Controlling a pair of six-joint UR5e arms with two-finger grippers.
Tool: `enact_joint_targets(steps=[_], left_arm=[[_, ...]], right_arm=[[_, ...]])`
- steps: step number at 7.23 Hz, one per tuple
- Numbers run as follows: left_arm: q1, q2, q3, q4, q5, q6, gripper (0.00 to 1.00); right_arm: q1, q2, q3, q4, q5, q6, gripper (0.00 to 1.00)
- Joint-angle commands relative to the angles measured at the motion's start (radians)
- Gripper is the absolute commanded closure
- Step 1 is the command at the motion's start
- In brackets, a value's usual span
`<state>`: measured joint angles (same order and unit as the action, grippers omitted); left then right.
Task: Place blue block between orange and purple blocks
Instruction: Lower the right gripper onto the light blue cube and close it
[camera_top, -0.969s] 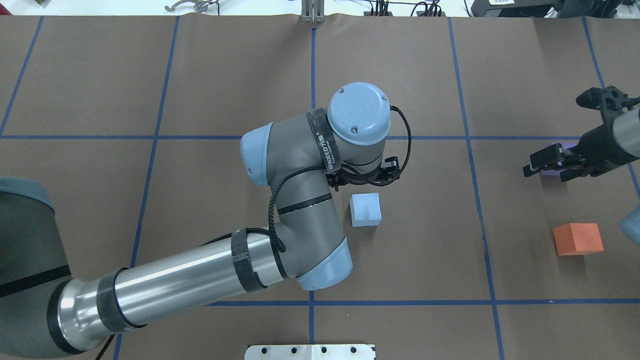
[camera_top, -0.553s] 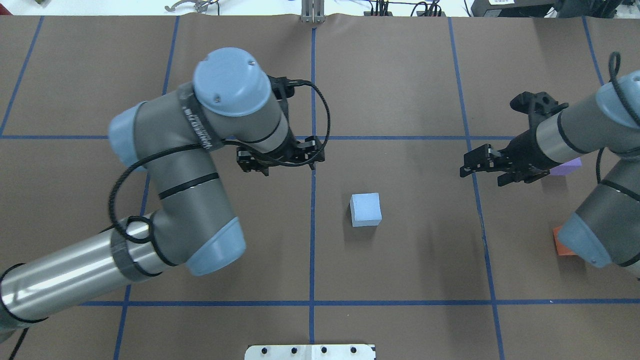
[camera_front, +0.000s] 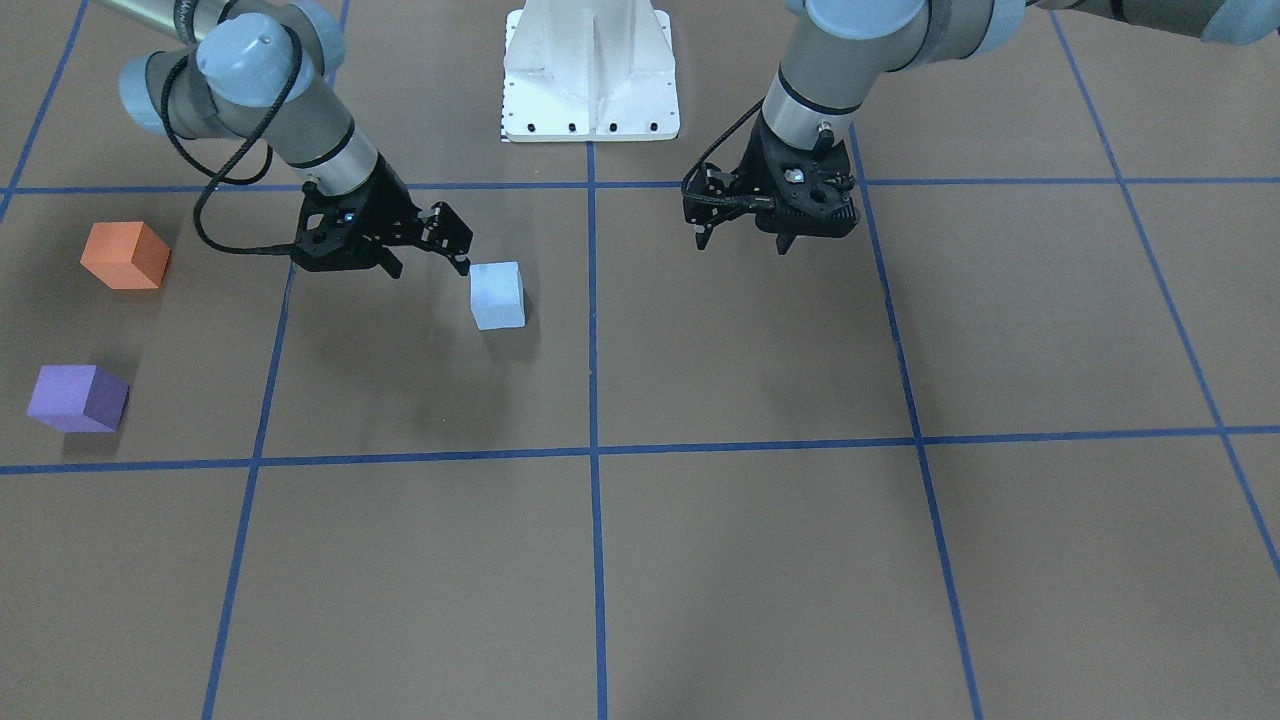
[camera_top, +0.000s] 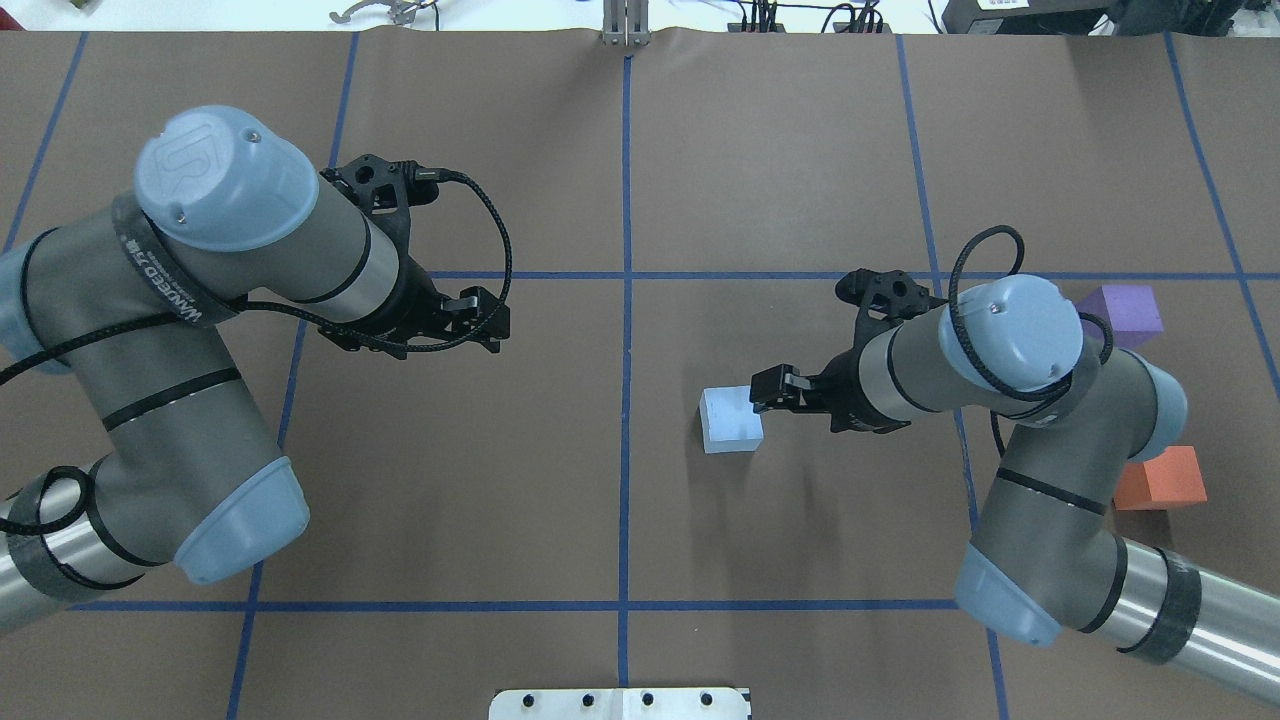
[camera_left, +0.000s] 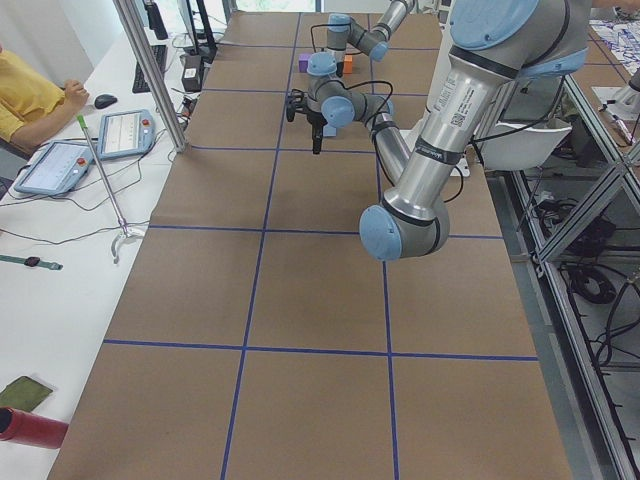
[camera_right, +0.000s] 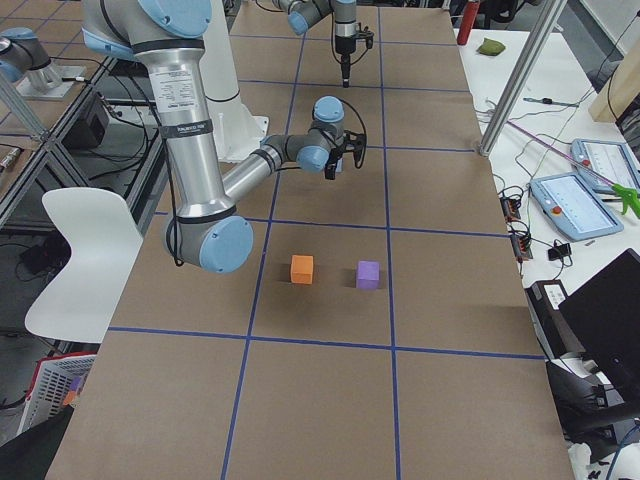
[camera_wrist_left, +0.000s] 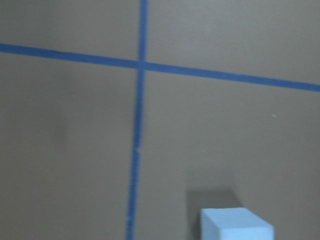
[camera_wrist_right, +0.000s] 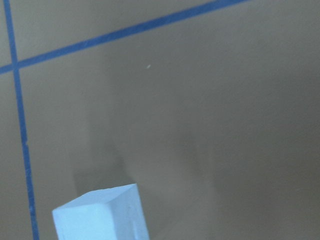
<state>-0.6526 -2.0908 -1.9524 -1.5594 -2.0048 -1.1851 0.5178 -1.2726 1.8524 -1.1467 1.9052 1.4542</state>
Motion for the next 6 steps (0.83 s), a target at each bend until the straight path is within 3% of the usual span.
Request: enact_joint_targets(steps=[1, 6], left_arm=[[-0.001, 0.008, -0.008, -0.001, 0.001, -0.004, 0.00], [-0.001, 0.009, -0.003, -0.001, 0.001, -0.005, 0.00]], right_arm=[[-0.050, 0.038, -0.012, -0.070, -0.049, 0.003, 0.00], [-0.056, 0.087, -0.039, -0.071, -0.072, -0.009, 0.00]])
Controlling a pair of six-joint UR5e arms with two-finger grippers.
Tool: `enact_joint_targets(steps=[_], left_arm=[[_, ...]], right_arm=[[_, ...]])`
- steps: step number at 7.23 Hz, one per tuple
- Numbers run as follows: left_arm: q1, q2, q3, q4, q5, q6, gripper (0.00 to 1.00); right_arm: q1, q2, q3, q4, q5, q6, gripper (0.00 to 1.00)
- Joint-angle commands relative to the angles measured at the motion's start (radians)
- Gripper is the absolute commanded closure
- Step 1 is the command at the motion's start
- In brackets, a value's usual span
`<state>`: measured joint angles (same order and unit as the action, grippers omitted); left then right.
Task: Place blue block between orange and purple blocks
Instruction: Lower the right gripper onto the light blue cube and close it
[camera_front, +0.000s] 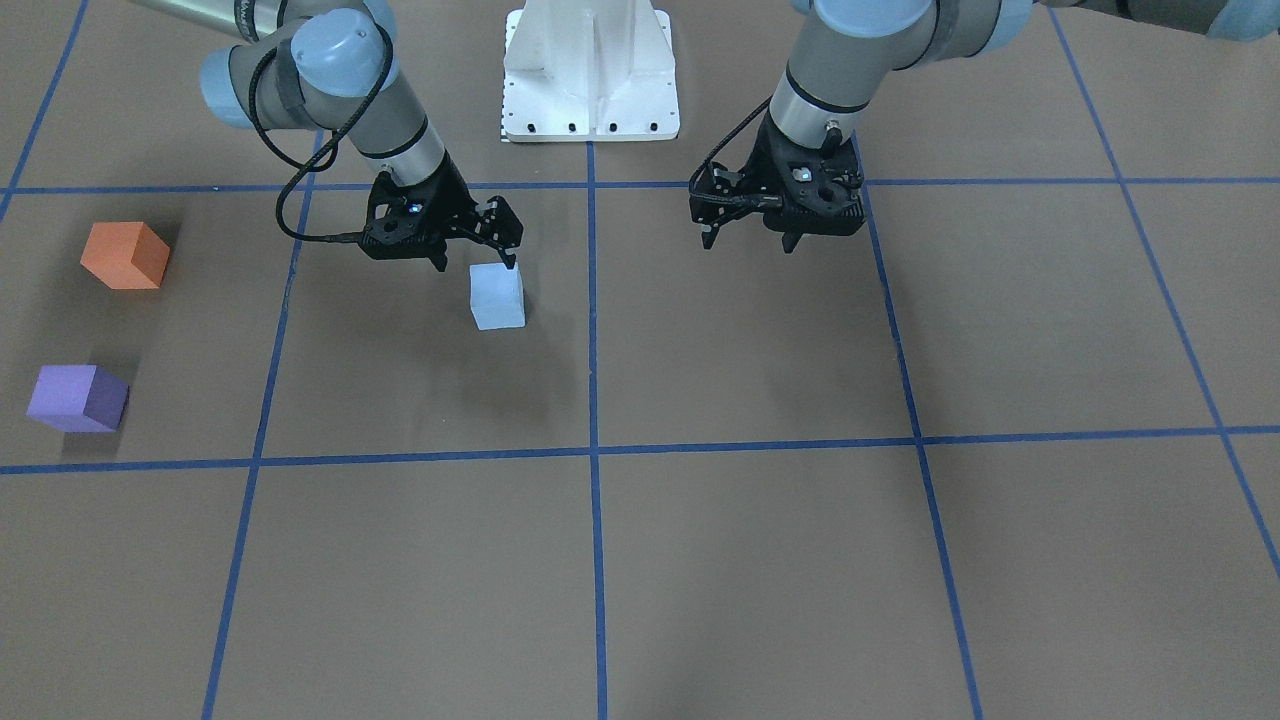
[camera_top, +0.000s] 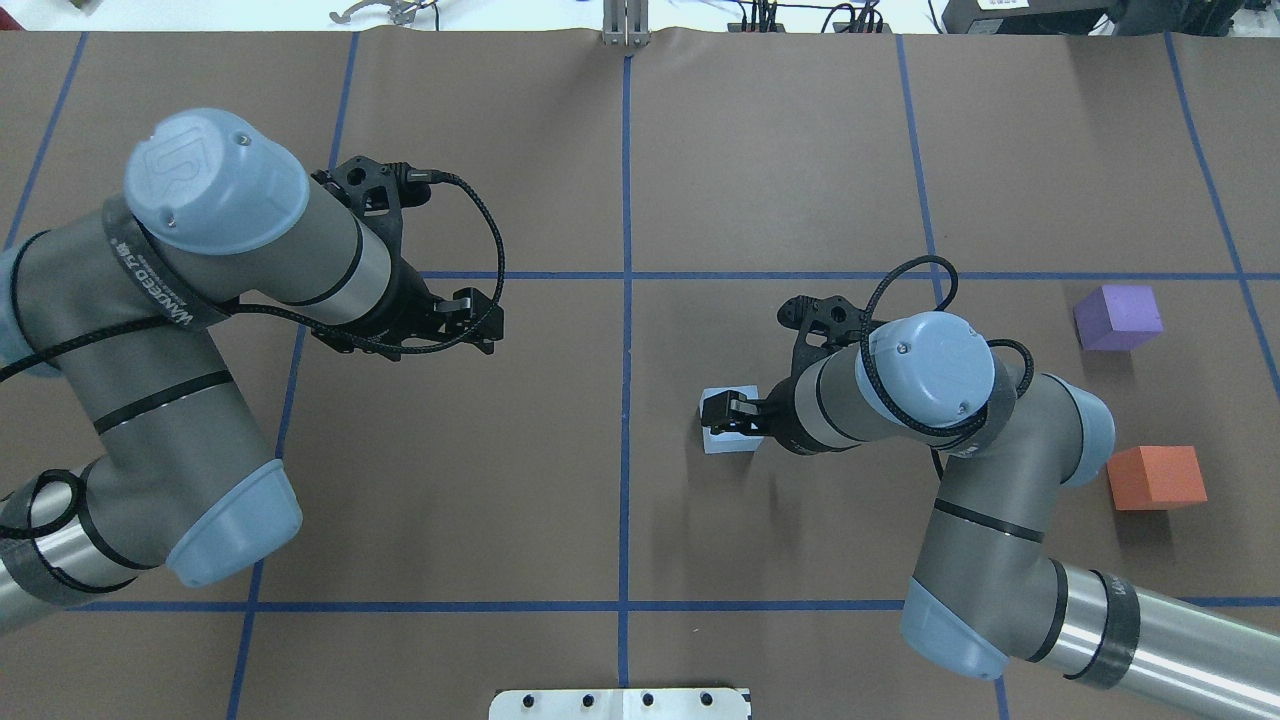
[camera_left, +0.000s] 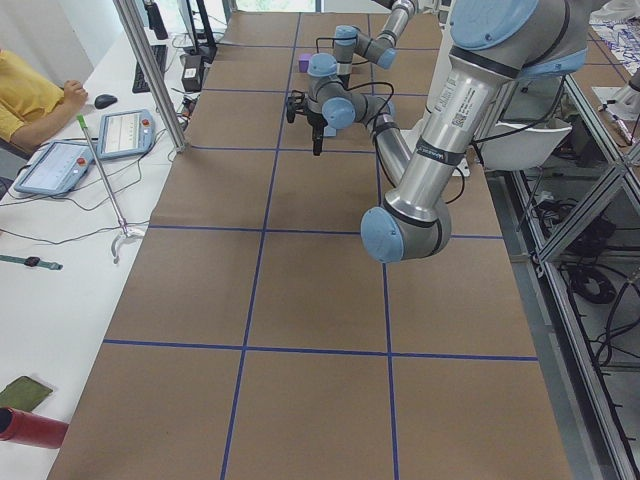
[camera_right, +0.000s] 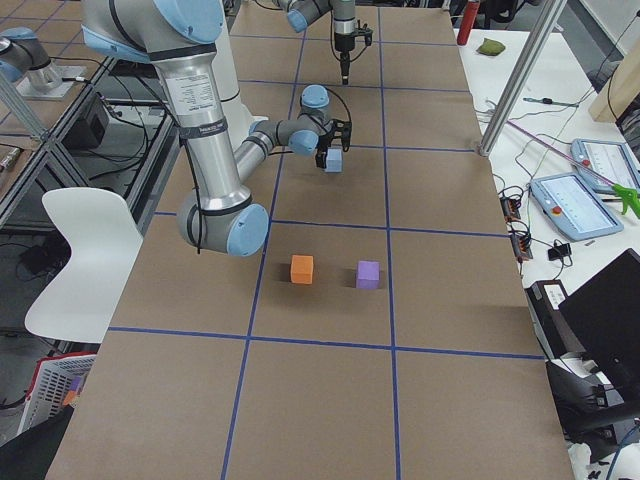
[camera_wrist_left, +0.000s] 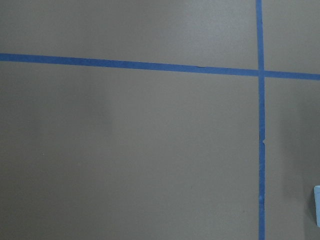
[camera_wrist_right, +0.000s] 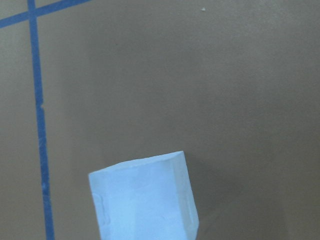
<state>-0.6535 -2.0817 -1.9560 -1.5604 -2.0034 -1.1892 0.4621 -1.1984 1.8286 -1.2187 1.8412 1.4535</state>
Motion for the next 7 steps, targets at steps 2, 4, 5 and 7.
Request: enact_joint_targets(steps=[2, 4, 5, 7], left_arm=[[0.001, 0.000, -0.001, -0.001, 0.000, -0.003, 0.00], [0.002, 0.000, -0.001, 0.000, 0.000, -0.004, 0.00], [0.002, 0.000, -0.001, 0.000, 0.000, -0.004, 0.00], [0.002, 0.002, 0.005, -0.001, 0.000, -0.004, 0.00]], right_arm=[[0.000, 0.031, -0.034, 0.001, -0.023, -0.034, 0.00], [-0.002, 0.037, -0.045, 0.001, -0.028, -0.088, 0.00], [-0.002, 0.046, -0.064, 0.002, -0.039, -0.097, 0.00], [-0.005, 0.069, -0.100, 0.002, -0.046, -0.142, 0.00]])
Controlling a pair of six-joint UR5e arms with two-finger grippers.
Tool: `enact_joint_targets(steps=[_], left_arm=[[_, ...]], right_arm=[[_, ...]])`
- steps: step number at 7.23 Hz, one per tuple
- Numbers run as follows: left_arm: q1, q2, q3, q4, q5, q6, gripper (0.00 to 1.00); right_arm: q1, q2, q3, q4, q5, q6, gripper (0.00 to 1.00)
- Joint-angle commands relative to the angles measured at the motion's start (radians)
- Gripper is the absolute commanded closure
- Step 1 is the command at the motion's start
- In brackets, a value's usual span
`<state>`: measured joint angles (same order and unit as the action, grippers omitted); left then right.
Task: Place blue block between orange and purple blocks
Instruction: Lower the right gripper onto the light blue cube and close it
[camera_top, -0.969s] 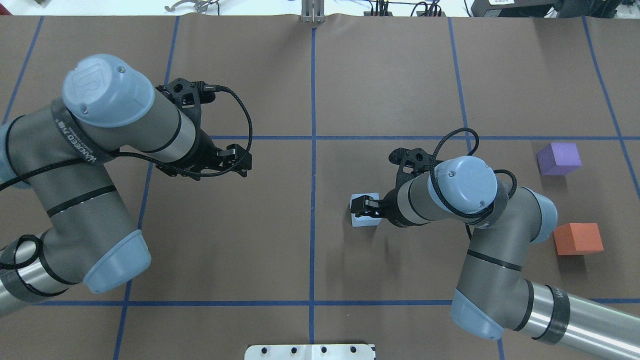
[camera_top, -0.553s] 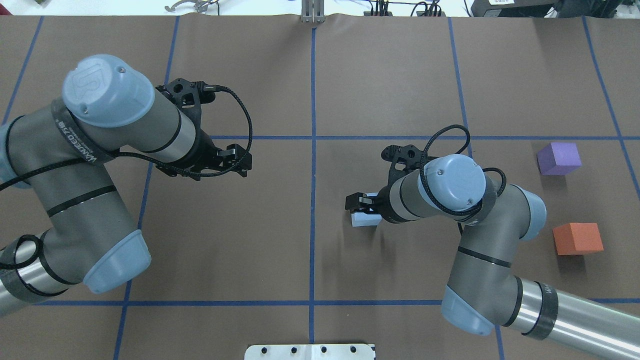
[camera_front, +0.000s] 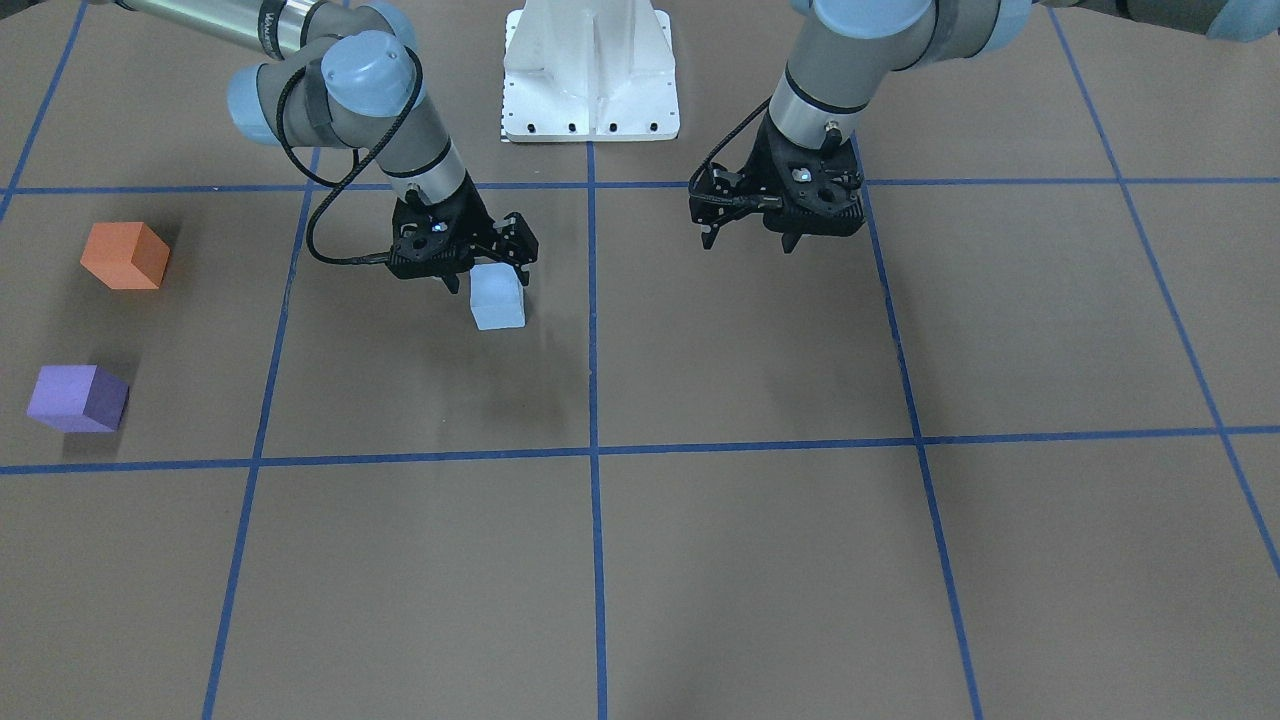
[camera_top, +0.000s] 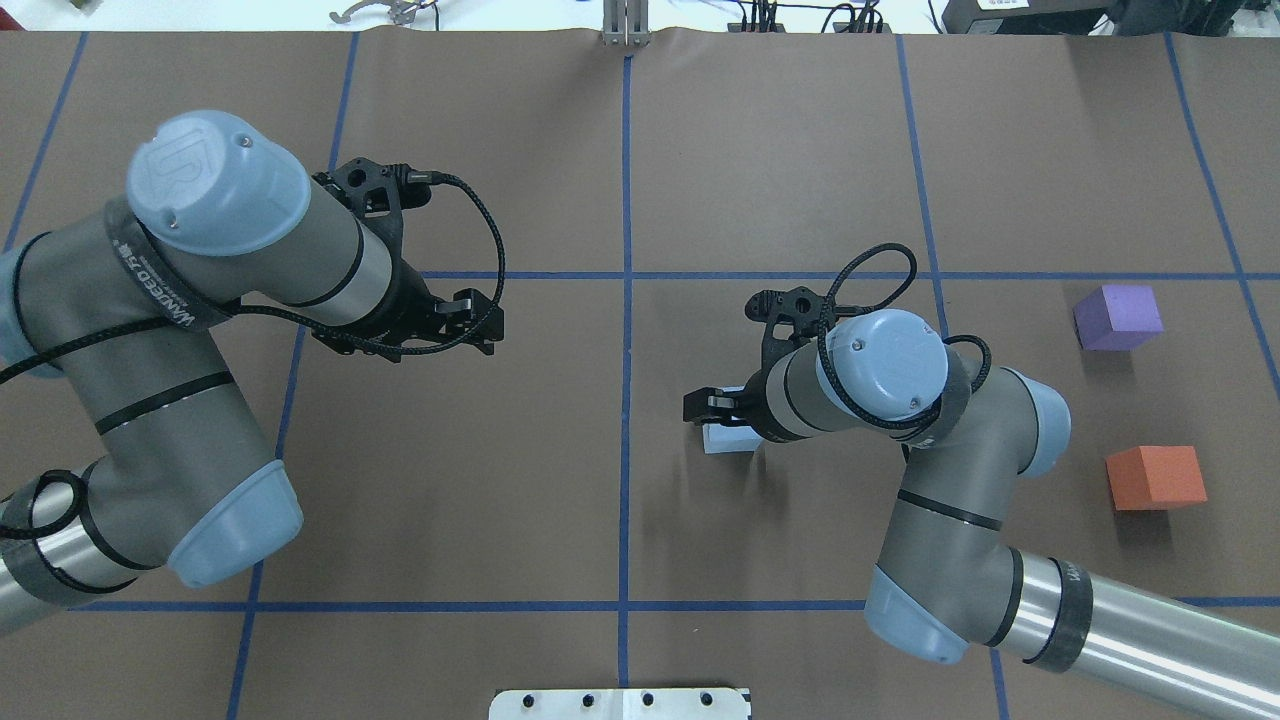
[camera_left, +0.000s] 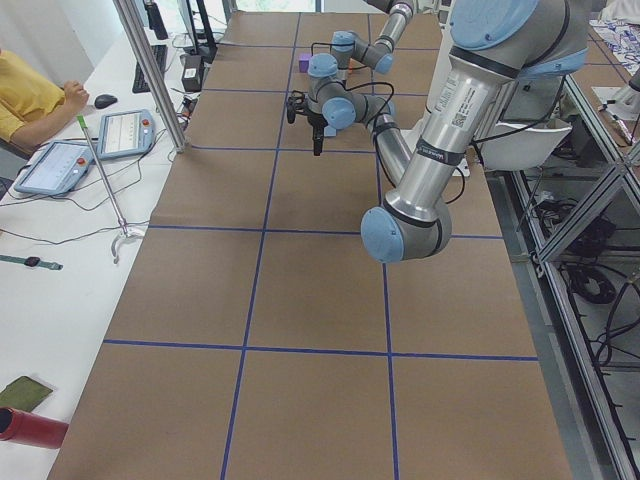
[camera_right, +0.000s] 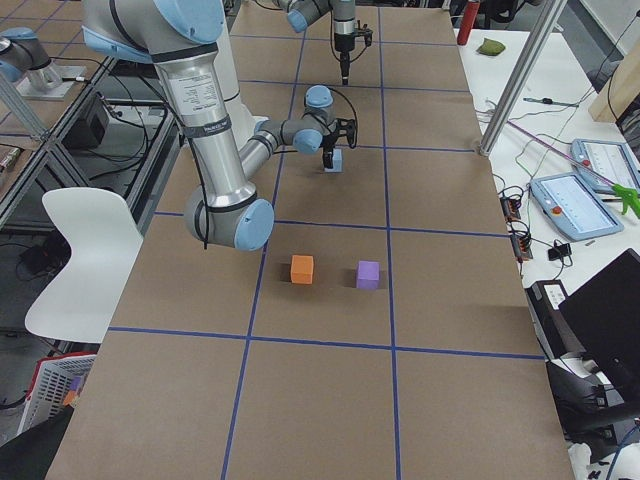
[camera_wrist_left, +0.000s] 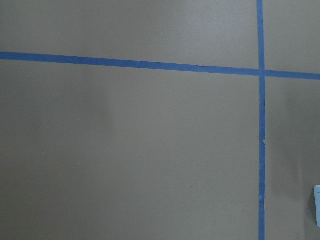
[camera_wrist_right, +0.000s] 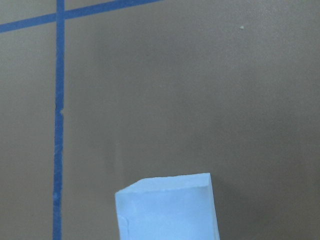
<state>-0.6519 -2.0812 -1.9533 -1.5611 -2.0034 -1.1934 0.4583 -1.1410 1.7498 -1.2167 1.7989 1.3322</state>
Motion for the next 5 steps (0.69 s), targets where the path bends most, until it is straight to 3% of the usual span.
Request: enact_joint_targets(steps=[1, 3, 4, 5], left_arm=[[0.000, 0.001, 0.004, -0.001, 0.000, 0.000, 0.00], [0.000, 0.001, 0.005, -0.001, 0.000, 0.001, 0.00], [0.000, 0.001, 0.007, -0.001, 0.000, 0.000, 0.00], [0.002, 0.001, 0.007, -0.001, 0.000, 0.000, 0.00]], right_arm=[[-0.001, 0.021, -0.035, 0.002, -0.007, -0.042, 0.00], [-0.001, 0.026, -0.050, 0.005, -0.012, -0.050, 0.00], [-0.003, 0.029, -0.055, 0.005, -0.018, -0.048, 0.12], [-0.010, 0.029, -0.055, 0.005, -0.030, -0.048, 0.62]])
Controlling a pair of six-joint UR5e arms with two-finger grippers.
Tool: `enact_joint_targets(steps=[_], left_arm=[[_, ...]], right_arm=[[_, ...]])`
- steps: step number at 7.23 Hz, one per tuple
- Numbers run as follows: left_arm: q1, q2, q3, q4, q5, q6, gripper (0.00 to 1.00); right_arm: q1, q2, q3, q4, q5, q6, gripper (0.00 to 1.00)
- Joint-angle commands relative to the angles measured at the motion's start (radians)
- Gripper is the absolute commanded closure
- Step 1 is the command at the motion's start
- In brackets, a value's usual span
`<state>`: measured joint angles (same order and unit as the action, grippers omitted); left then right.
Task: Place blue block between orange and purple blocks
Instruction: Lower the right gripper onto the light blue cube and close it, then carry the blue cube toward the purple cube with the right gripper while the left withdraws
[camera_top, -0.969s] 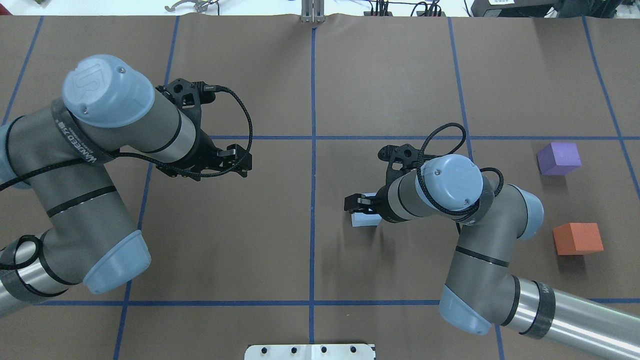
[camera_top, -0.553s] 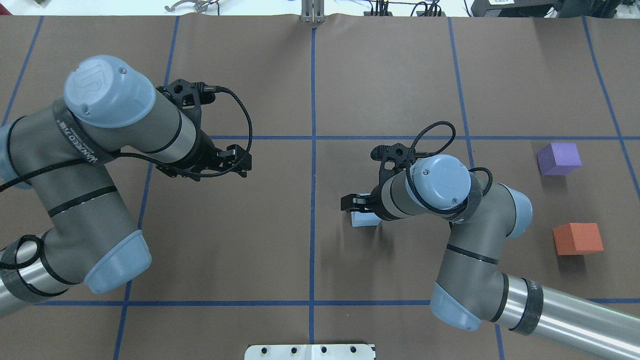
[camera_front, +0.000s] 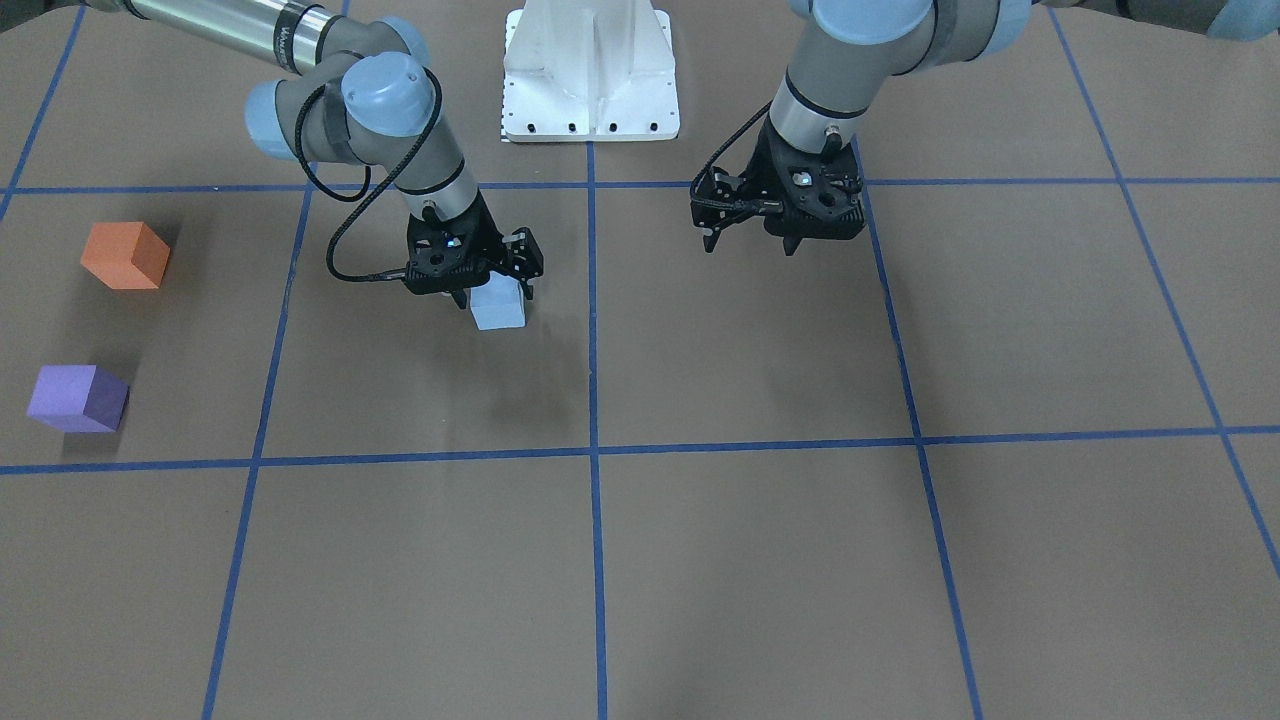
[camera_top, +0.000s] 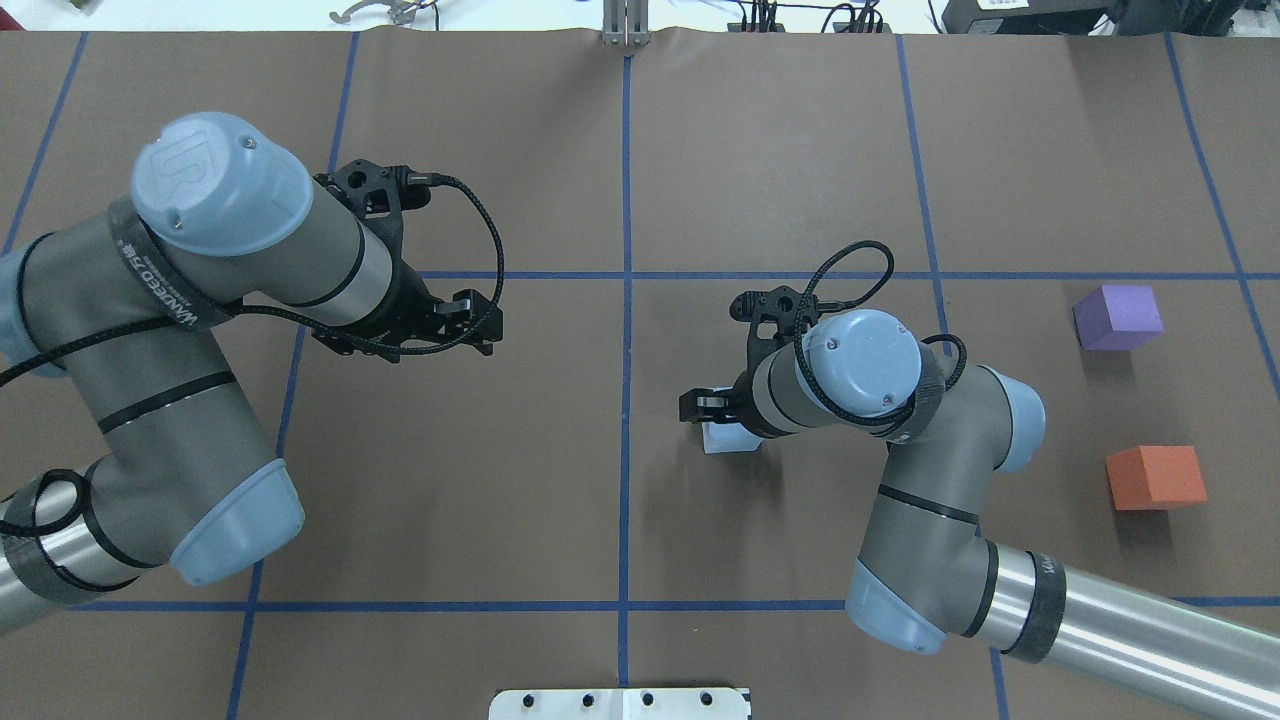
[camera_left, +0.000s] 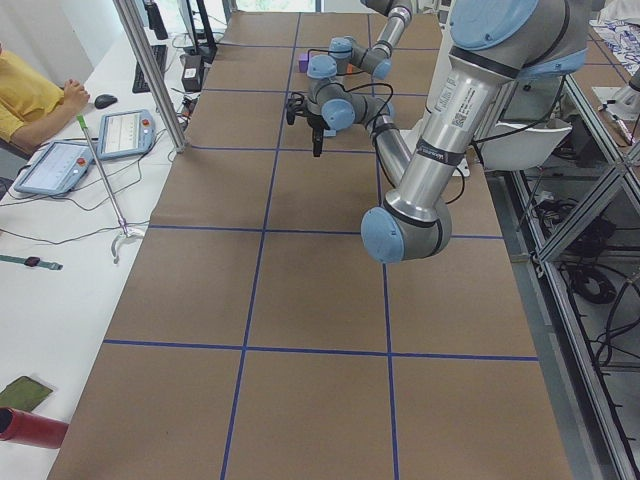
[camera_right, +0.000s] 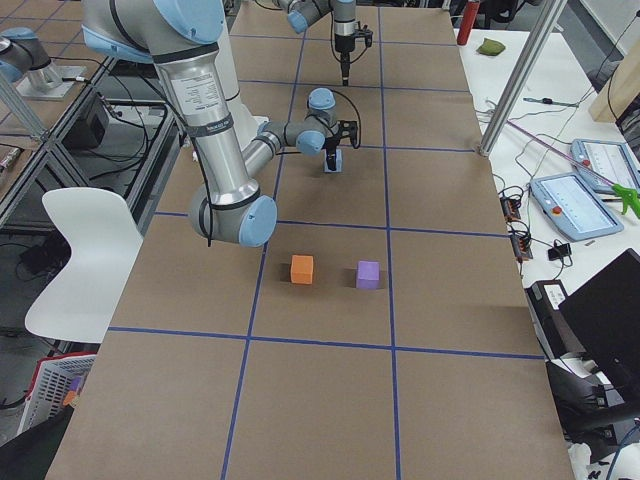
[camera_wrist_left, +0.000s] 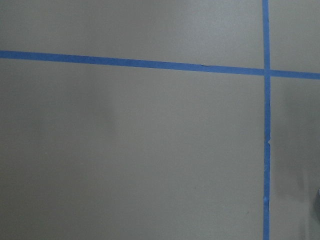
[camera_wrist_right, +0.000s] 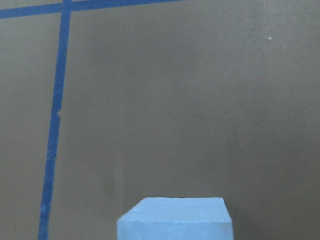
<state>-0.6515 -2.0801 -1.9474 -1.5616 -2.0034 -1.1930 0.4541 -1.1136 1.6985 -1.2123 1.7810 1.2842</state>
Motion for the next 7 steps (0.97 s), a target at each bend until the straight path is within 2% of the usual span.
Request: enact_joint_targets(steps=[1, 2, 3, 4, 5, 7], left_arm=[[0.003, 0.000, 0.001, 0.000, 0.000, 0.001, 0.00], [0.001, 0.000, 0.001, 0.000, 0.002, 0.001, 0.00], [0.001, 0.000, 0.001, 0.000, 0.002, 0.003, 0.00], [0.001, 0.017, -0.002, 0.000, 0.002, 0.013, 0.00], [-0.010, 0.037, -0.004, -0.002, 0.002, 0.018, 0.00], [-0.068, 0.083, -0.007, -0.002, -0.006, 0.106, 0.00]], right_arm=[[-0.009, 0.001, 0.000, 0.002, -0.020, 0.000, 0.98], [-0.005, -0.003, 0.031, -0.001, -0.012, 0.000, 1.00], [0.029, -0.034, 0.105, -0.009, 0.003, -0.002, 1.00], [0.122, -0.119, 0.175, -0.019, 0.117, -0.005, 1.00], [0.247, -0.177, 0.199, -0.018, 0.259, -0.044, 1.00], [0.342, -0.405, 0.304, -0.013, 0.307, -0.197, 1.00]])
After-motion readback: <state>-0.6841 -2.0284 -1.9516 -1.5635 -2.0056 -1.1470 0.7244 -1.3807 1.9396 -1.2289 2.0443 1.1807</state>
